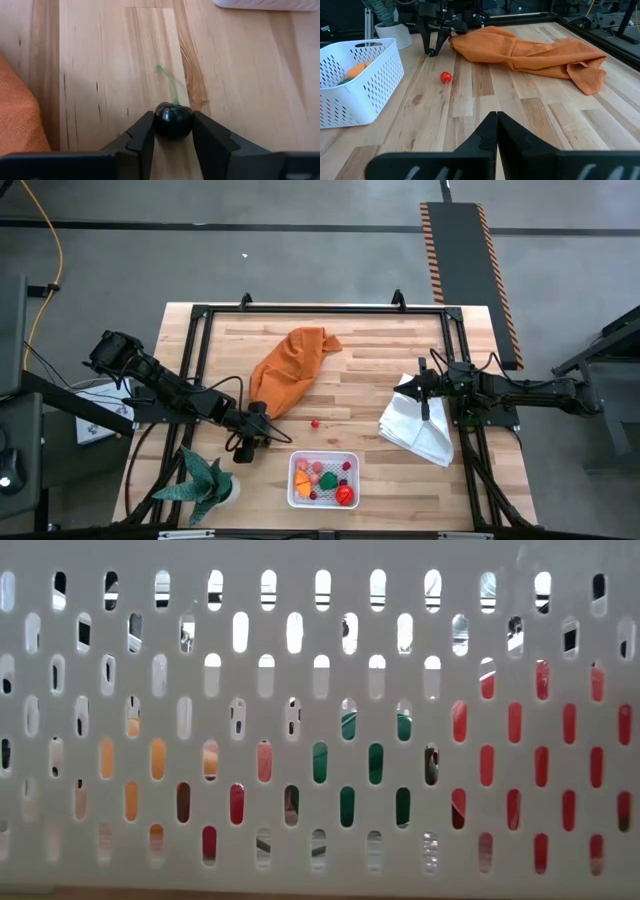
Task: Pick and placing Produce into tupperware
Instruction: Put the black cherry into the white bin
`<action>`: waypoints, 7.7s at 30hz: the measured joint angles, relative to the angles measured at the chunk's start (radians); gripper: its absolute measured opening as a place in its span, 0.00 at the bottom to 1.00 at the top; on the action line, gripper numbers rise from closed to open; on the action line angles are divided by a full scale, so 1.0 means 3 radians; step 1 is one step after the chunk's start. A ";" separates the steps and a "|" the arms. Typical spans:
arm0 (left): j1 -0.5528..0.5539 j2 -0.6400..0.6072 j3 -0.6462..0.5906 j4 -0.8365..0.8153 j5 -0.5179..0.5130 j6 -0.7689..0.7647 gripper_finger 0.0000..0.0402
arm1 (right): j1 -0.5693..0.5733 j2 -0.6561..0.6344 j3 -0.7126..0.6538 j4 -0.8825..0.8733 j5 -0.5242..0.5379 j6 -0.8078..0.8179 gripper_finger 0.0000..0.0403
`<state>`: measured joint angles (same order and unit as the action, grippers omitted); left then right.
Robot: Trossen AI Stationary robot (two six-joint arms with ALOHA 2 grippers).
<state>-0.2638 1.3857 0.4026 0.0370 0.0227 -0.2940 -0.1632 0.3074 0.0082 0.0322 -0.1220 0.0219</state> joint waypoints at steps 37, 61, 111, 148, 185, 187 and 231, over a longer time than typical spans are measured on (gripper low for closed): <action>0.0006 -0.0245 0.0398 -0.0790 -0.0030 0.0045 0.29 | 0.0000 0.0000 0.0000 -0.0001 0.0000 0.0000 0.00; 0.0009 -0.0736 0.1455 -0.2537 -0.0405 0.0138 0.29 | 0.0000 0.0001 -0.0001 0.0000 0.0000 0.0000 0.00; 0.0008 -0.0158 0.3805 -0.3907 -0.0742 0.0844 0.29 | -0.0001 0.0001 -0.0001 -0.0001 0.0000 0.0000 0.00; -0.0046 0.1073 0.4092 -0.3276 0.0254 0.1107 0.29 | -0.0001 0.0001 0.0000 0.0000 -0.0001 0.0000 0.00; -0.0192 0.1850 0.4091 -0.2818 0.0383 0.1078 0.29 | 0.0000 0.0040 0.0000 0.0000 0.0005 0.0000 0.00; -0.0192 0.1896 0.4085 -0.2822 0.0347 0.1079 0.29 | 0.0000 0.0043 -0.0001 -0.0001 0.0009 0.0000 0.00; -0.0080 0.2244 0.4074 -0.2640 0.0151 0.1018 0.29 | -0.0001 0.0044 -0.0001 -0.0003 0.0004 0.0000 0.00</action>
<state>-0.2878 2.0590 1.6249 -0.7549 0.0679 0.0114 -0.1634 0.3206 0.0079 0.0315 -0.1207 0.0219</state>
